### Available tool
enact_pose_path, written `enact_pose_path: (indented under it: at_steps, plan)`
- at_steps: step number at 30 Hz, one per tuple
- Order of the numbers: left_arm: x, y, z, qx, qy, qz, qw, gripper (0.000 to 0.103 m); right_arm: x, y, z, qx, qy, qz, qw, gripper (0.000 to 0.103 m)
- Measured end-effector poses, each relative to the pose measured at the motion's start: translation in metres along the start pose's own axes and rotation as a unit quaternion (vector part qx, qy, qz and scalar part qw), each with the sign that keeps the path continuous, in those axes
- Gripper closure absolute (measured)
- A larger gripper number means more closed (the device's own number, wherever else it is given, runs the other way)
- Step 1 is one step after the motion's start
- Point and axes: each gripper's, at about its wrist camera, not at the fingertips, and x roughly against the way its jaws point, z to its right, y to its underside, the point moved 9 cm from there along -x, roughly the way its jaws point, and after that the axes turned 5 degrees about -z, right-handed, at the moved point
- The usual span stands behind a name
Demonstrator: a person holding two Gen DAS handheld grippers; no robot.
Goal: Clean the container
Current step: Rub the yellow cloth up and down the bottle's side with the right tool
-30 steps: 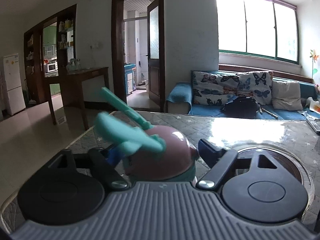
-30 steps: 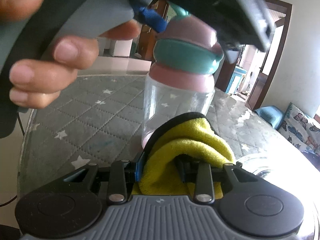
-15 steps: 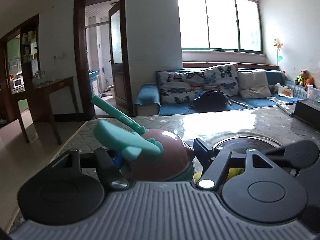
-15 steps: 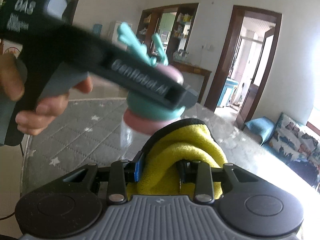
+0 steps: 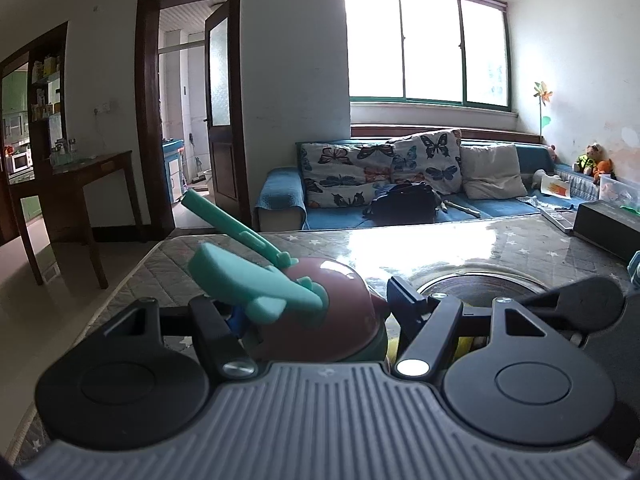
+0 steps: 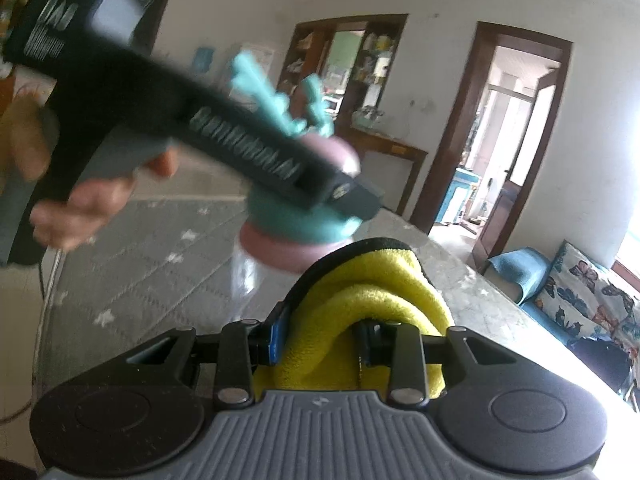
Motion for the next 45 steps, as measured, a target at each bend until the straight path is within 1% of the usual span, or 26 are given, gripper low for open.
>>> enact_pose_path:
  at_steps: [5, 10, 15, 21, 23, 27, 33, 38, 42, 45]
  plan:
    - [0.001, 0.001, 0.000, -0.002, 0.002, 0.001, 1.0000, 0.034, -0.008, 0.010, -0.025, 0.021, -0.008, -0.010, 1.000, 0.069]
    - [0.006, 0.003, -0.004, 0.003, 0.004, 0.003, 1.0000, 0.034, -0.016, 0.019, -0.031, 0.009, -0.022, -0.020, 1.000, 0.069]
    - [0.009, 0.004, -0.005, 0.002, 0.007, 0.005, 1.0000, 0.034, -0.023, 0.031, -0.039, 0.012, -0.031, -0.033, 0.999, 0.069]
    - [0.013, 0.005, -0.009, 0.006, 0.012, 0.008, 0.9999, 0.034, -0.027, 0.039, -0.042, 0.003, -0.037, -0.044, 0.998, 0.069]
    - [0.015, 0.005, -0.011, 0.008, 0.017, 0.009, 0.9998, 0.034, -0.032, 0.032, -0.031, -0.008, -0.038, -0.041, 0.998, 0.069]
    - [0.017, 0.005, -0.014, 0.006, 0.023, 0.009, 0.9997, 0.034, -0.022, 0.025, -0.019, -0.021, -0.026, -0.028, 0.999, 0.069]
    - [0.017, 0.003, -0.018, 0.000, 0.029, 0.005, 0.9996, 0.034, -0.007, 0.004, -0.003, -0.007, -0.009, -0.007, 1.000, 0.069]
    - [0.016, 0.003, -0.015, -0.025, 0.029, 0.001, 0.9993, 0.034, 0.005, -0.011, 0.007, -0.003, 0.003, 0.014, 1.000, 0.068]
    - [0.013, 0.004, -0.011, -0.043, 0.029, -0.002, 0.9987, 0.034, 0.008, -0.020, 0.015, -0.010, 0.007, 0.028, 1.000, 0.066]
    - [0.012, 0.005, -0.010, -0.044, 0.027, -0.002, 0.9987, 0.034, 0.007, -0.017, 0.016, -0.015, 0.003, 0.026, 1.000, 0.066]
